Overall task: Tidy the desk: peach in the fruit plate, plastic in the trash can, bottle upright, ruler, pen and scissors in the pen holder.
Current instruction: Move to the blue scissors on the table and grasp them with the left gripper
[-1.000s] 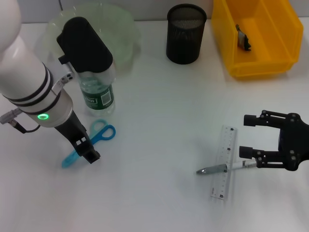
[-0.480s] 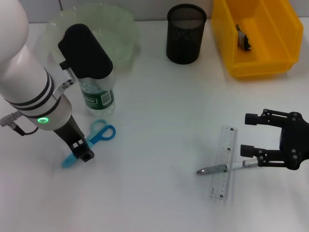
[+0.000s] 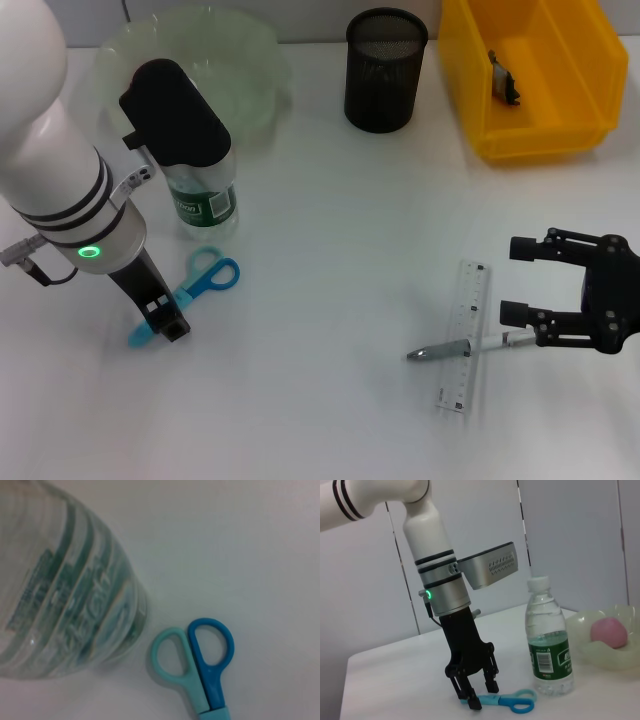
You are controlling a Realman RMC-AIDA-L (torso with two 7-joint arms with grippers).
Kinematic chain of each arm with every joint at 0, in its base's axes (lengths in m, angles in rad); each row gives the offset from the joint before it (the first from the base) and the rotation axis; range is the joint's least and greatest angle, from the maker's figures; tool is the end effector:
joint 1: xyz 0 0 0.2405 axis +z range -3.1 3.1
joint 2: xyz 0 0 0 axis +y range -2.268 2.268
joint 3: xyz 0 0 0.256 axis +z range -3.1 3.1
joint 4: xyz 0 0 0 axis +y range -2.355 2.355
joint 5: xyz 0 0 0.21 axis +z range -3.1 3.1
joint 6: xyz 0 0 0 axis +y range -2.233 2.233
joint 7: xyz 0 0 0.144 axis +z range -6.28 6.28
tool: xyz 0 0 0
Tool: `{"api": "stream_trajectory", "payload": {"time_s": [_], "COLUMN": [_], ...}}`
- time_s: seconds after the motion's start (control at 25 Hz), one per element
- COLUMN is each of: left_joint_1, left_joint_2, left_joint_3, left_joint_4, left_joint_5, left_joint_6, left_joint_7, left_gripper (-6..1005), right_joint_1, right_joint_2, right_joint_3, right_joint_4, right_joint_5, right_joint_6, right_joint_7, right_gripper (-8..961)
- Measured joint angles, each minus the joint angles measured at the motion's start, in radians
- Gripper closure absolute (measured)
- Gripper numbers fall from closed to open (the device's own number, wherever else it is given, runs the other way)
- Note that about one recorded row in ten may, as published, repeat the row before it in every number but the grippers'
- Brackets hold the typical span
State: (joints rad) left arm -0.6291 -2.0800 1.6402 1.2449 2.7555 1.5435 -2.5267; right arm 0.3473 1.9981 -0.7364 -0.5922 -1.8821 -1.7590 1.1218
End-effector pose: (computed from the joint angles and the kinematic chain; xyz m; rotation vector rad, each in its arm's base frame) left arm -0.2009 0.3389 -0.0362 -2.6088 -0.6555 0.9436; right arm 0.3045 0.2636 0.0238 -2.7524 0.4463 0.8195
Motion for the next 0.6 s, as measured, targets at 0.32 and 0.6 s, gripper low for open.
{"api": "stream_trajectory", "payload": {"time_s": [0.32,0.6], "left_joint_1": [0.0,-0.003], "left_joint_2": [0.001,0.002], "left_joint_3": [-0.011,-0.01], "left_joint_4": [-0.004,-0.021], "left_joint_5": [0.001,0.001], "left_joint_6": [-0.008,-0.007], "left_joint_7": [0.005,0.009], "left_gripper": [523,656], "right_joint_1": [-0.002,-0.002], "right_joint_2": [0.001,0.001], "right_joint_3": [0.005,0.005], "right_joint_4": [0.0,0.0], "right_joint_5": [0.0,0.0], "right_joint_6": [-0.003,-0.004], "right_joint_7": [0.001,0.001], "right_gripper": [167,167]}}
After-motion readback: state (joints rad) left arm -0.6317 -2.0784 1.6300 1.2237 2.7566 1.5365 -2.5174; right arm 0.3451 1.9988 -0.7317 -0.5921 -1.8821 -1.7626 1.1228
